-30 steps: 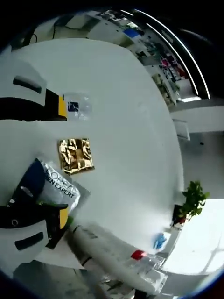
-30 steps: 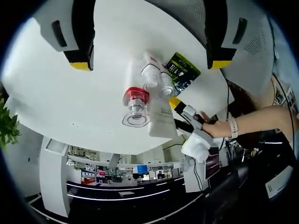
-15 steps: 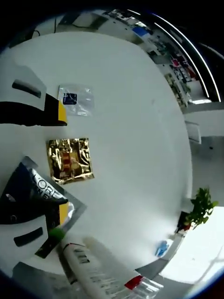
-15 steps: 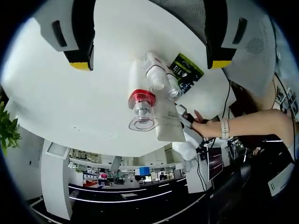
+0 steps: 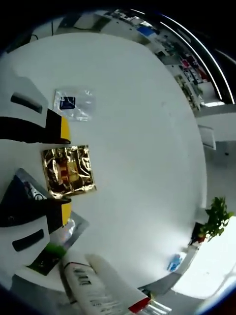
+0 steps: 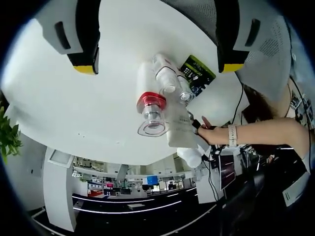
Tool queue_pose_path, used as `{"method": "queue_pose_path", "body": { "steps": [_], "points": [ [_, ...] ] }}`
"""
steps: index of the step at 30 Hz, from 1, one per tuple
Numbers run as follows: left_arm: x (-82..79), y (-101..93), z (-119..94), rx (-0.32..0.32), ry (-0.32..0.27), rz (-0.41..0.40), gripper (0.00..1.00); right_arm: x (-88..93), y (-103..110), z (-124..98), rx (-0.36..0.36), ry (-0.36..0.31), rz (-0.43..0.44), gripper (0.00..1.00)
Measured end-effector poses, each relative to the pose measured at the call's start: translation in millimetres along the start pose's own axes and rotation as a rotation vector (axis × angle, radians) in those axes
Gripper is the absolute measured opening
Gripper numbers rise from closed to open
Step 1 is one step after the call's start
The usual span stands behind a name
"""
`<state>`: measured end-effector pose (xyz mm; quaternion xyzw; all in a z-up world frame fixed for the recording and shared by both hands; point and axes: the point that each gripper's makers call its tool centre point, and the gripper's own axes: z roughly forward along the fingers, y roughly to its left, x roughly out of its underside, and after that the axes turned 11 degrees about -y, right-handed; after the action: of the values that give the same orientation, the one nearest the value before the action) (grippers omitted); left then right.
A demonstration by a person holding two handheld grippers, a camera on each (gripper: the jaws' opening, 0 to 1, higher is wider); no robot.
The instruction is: Arrange the skincare products in the storage area until every visible bottle or jar stands upright without overlapping.
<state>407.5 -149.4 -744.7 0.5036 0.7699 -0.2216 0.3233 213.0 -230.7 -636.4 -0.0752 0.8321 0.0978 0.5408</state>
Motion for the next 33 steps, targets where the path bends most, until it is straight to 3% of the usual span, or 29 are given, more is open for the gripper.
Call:
{"method": "queue_pose_path", "body": {
  "steps": [18, 25, 33],
  "points": [
    [-3.8, 16.0, -8.2, 0.008, 0.021, 0.050, 0.35, 2.9, -0.7, -4.6, 0.008, 0.008, -0.006, 1.00],
    [-1.4, 18.3, -24.6, 0.029, 0.020, 0.076, 0.35, 3.4, 3.1, -4.7, 0.000, 0.011, -0.014, 1.00],
    [6.0, 27.4, -48.1, 0.010, 0.005, 0.088, 0.32, 0.8, 9.5, -4.6, -0.017, 0.010, -0.029, 1.00]
  ]
}}
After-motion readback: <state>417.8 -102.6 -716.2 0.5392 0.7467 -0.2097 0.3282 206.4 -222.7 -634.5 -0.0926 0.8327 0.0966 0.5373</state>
